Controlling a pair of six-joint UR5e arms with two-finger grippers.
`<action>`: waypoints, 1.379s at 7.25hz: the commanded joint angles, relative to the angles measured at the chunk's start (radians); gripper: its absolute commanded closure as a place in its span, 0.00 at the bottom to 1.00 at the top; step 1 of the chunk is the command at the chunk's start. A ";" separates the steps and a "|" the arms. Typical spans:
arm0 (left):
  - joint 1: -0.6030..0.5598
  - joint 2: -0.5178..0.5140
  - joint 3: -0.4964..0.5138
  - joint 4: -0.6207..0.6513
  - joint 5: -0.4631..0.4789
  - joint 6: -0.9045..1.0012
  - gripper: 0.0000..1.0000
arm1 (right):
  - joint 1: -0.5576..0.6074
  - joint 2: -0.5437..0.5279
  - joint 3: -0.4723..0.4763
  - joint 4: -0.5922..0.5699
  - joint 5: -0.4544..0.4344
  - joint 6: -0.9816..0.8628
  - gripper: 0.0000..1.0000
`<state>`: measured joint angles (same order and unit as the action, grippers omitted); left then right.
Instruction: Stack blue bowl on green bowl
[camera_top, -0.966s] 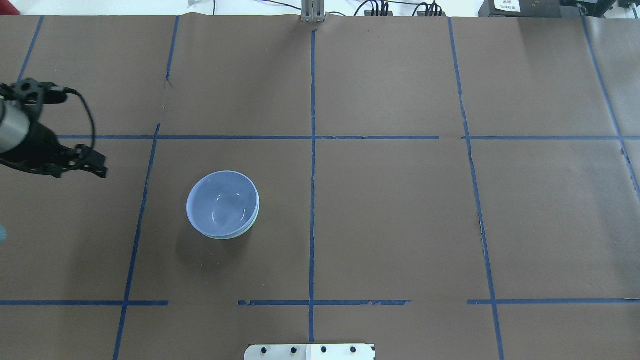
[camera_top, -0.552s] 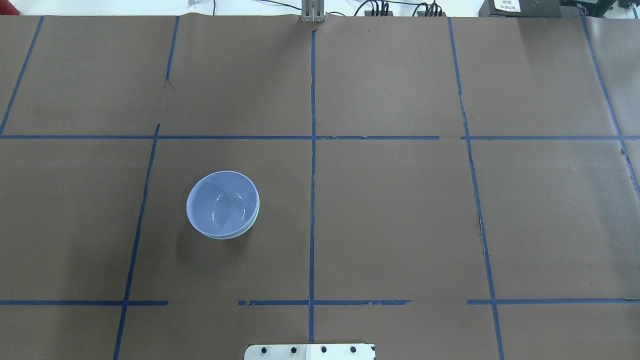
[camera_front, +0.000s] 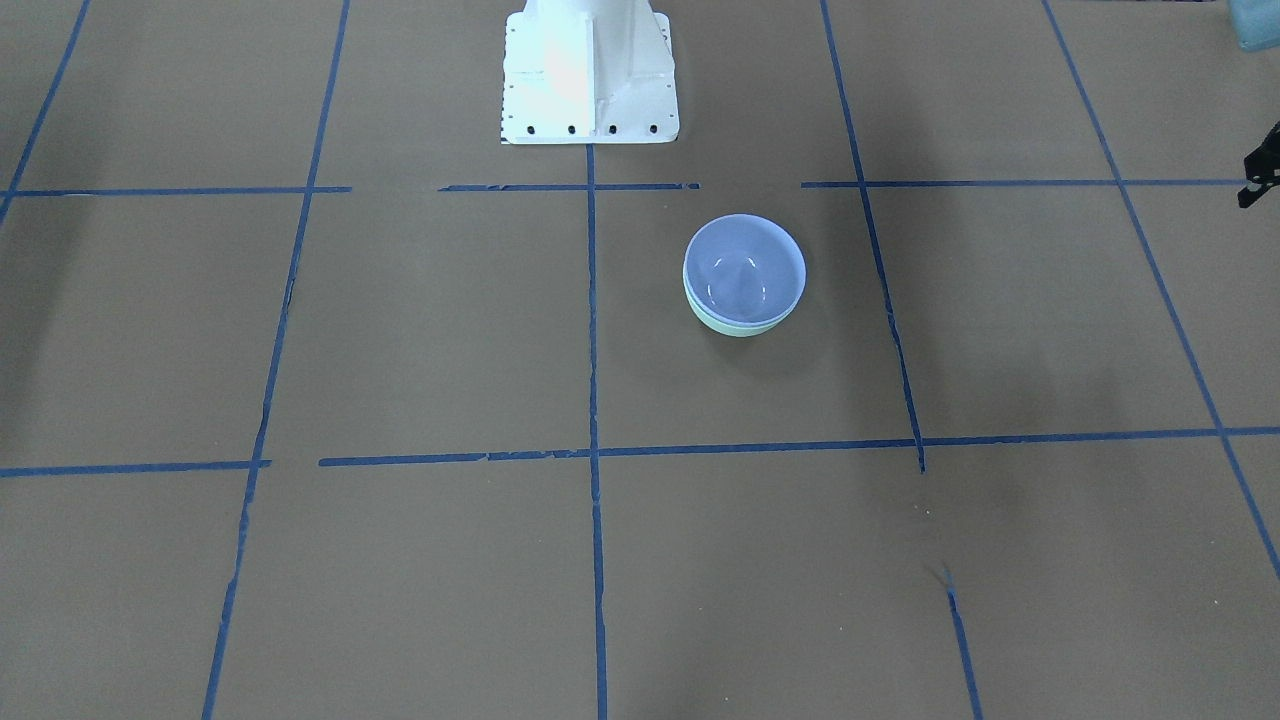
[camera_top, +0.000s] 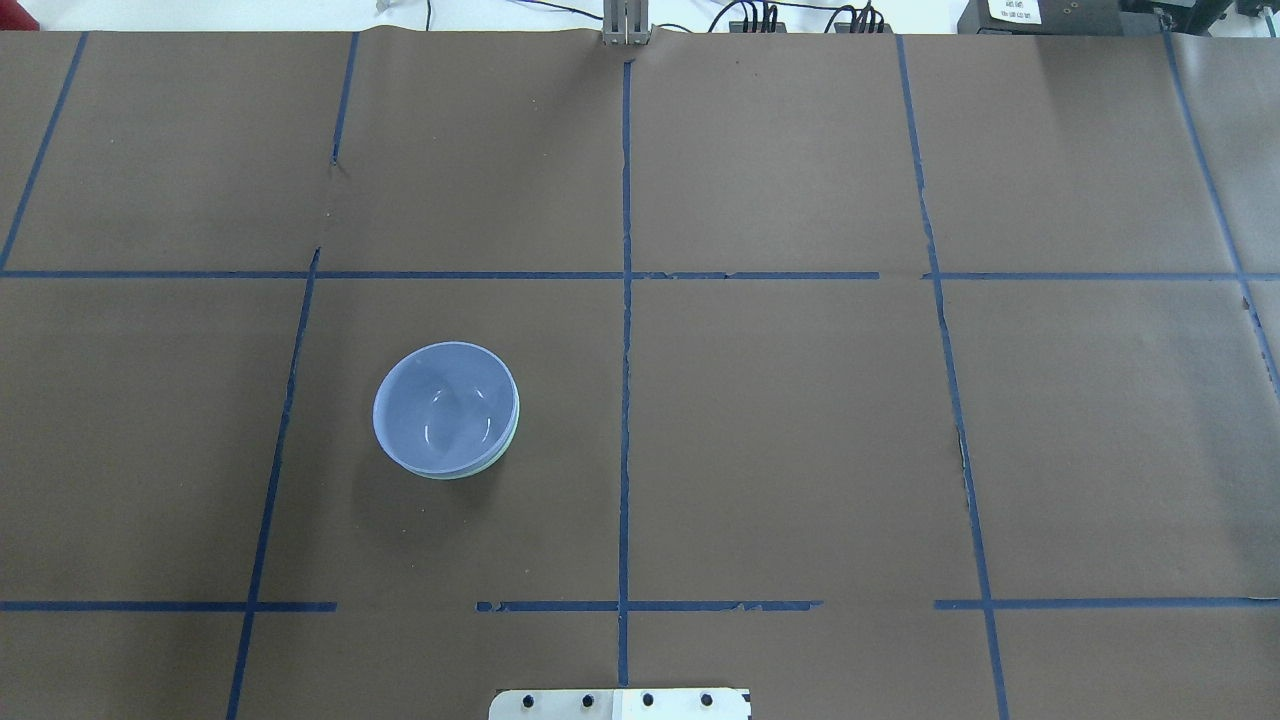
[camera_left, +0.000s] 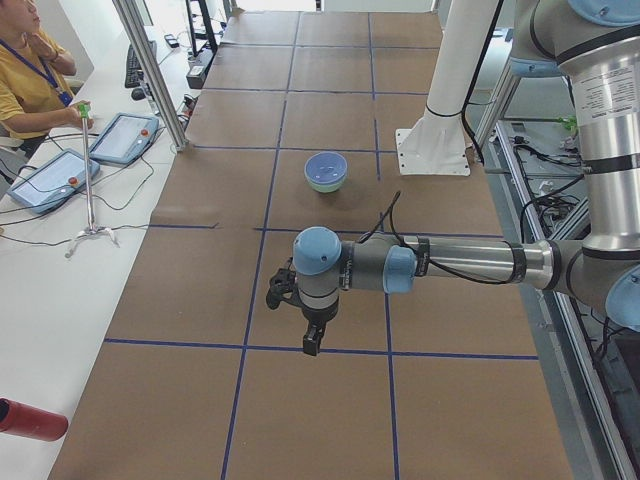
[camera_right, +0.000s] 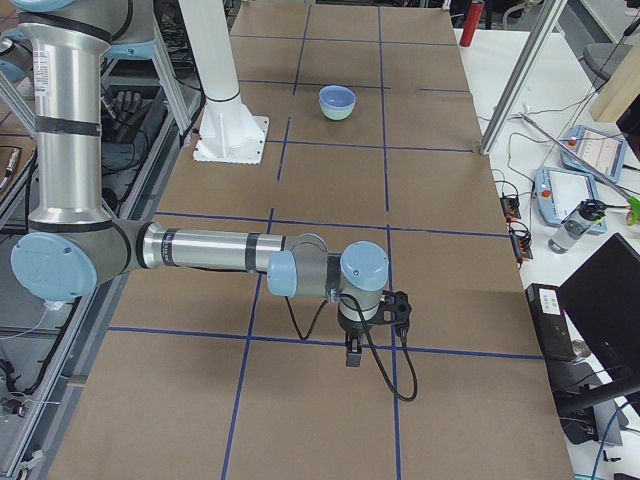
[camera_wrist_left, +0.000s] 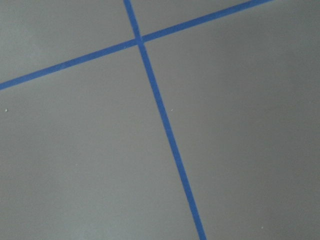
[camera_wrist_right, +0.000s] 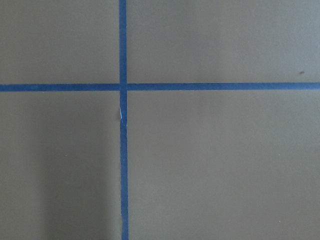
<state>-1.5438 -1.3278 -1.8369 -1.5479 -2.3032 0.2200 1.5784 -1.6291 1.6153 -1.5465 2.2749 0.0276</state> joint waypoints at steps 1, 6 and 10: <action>-0.025 -0.004 0.005 0.029 -0.004 0.016 0.00 | 0.000 0.000 0.000 0.000 0.000 0.000 0.00; -0.024 -0.014 0.013 0.002 -0.004 0.019 0.00 | 0.000 0.000 0.000 0.000 0.002 0.000 0.00; -0.025 -0.014 0.001 0.002 -0.005 0.021 0.00 | 0.000 0.000 0.000 0.000 0.000 0.000 0.00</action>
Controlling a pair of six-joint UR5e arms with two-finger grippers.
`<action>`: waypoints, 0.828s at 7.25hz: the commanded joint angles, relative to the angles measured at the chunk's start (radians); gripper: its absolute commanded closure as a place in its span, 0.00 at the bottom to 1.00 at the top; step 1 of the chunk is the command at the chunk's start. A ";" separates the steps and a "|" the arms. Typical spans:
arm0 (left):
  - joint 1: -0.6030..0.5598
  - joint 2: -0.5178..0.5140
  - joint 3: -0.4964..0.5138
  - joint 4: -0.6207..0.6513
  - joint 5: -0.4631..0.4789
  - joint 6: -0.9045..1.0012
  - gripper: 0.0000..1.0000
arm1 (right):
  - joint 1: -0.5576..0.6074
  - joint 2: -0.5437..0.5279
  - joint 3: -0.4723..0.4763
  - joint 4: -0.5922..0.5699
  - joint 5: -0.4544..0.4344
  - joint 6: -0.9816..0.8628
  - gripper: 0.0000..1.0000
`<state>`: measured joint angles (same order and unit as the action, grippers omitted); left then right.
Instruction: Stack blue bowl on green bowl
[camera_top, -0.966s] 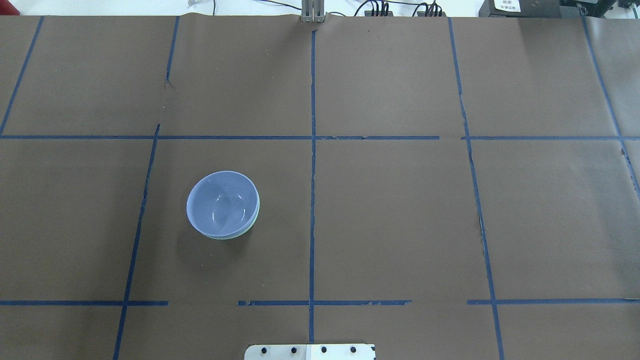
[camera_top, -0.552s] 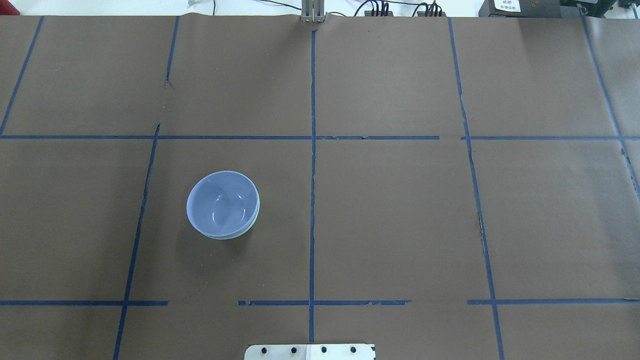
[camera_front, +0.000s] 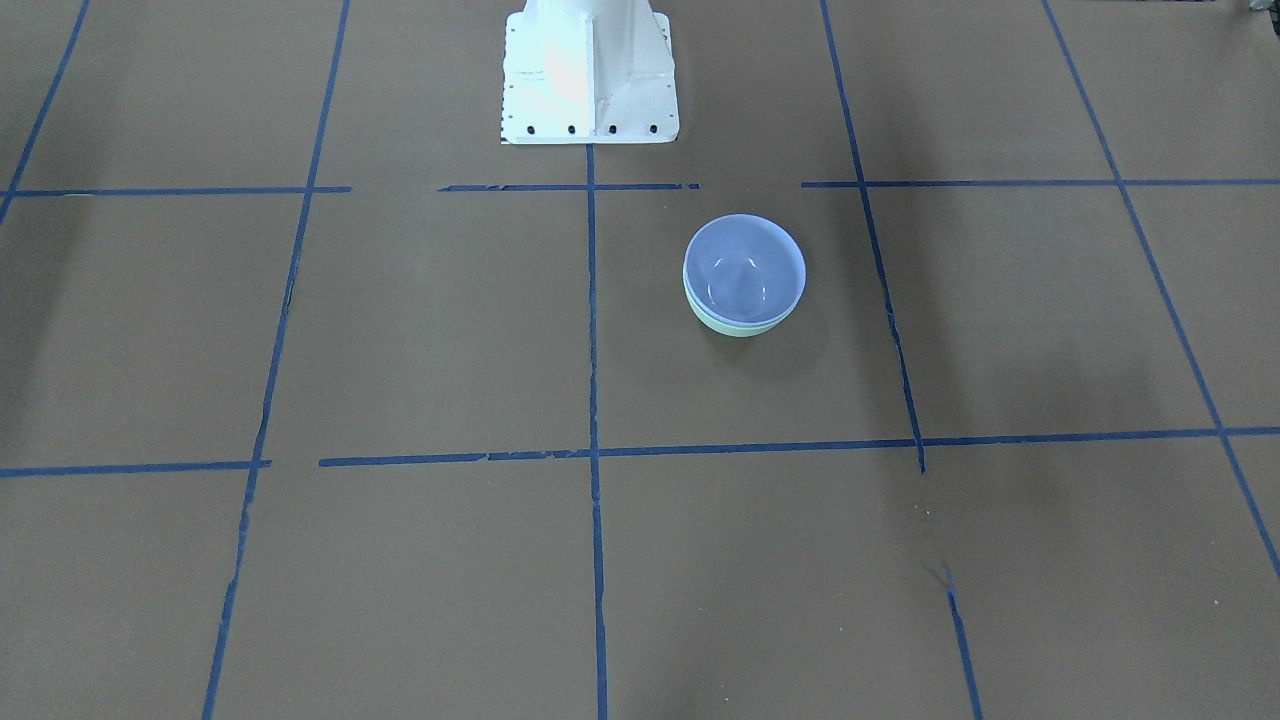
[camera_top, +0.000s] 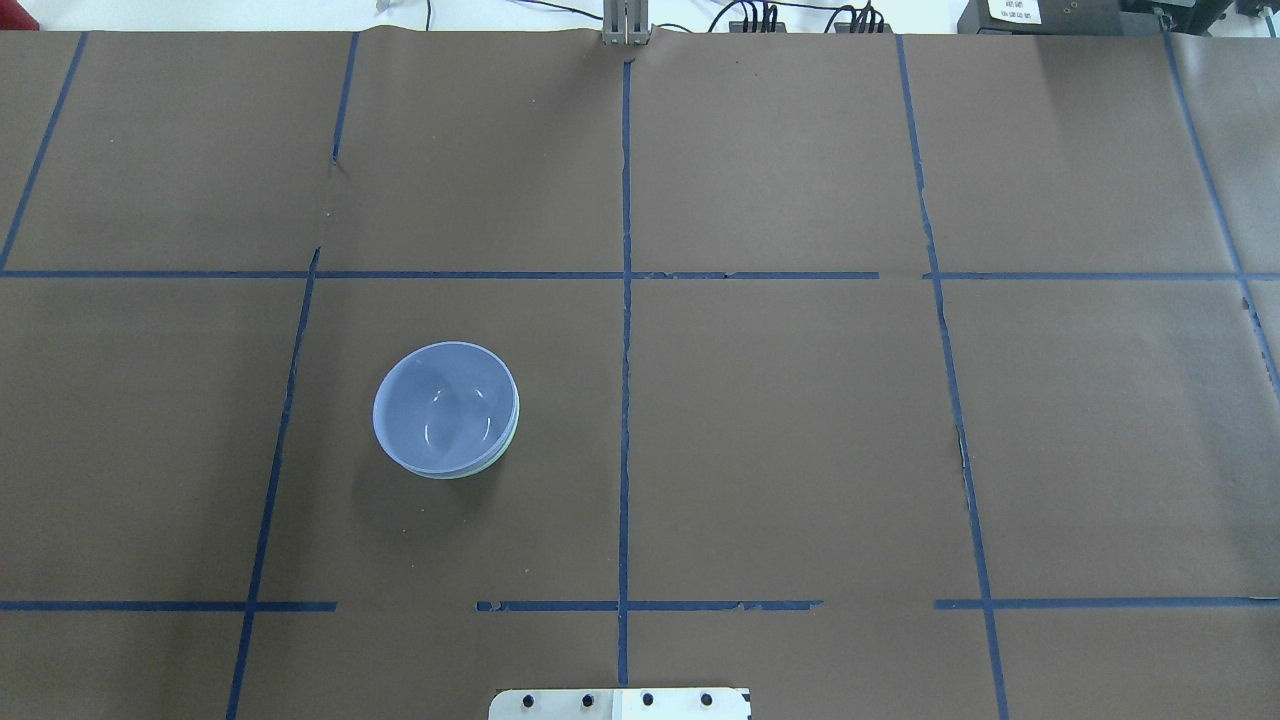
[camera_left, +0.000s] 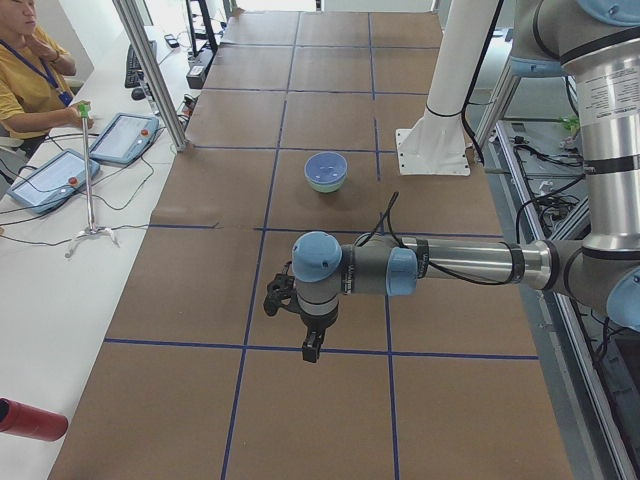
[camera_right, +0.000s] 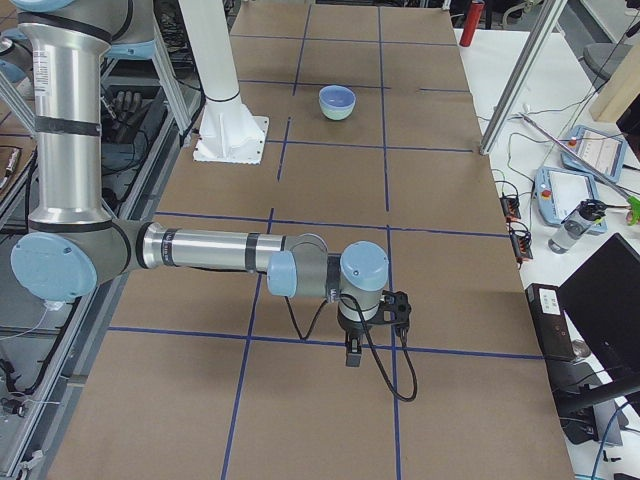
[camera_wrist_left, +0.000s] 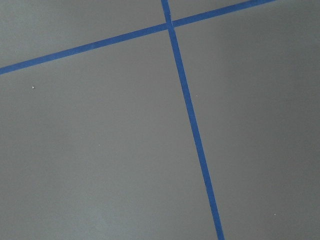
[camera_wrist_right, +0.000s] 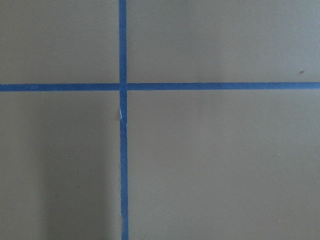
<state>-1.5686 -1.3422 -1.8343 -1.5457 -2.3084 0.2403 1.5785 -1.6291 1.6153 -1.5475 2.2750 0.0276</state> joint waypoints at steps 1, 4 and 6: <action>0.001 -0.002 -0.003 -0.001 0.000 0.001 0.00 | 0.000 0.000 0.000 0.001 0.000 0.000 0.00; -0.001 -0.008 0.003 -0.014 0.000 0.002 0.00 | 0.000 0.000 0.000 0.001 0.000 0.000 0.00; -0.001 -0.008 0.003 -0.014 0.001 0.001 0.00 | 0.000 0.000 0.000 0.001 0.000 0.000 0.00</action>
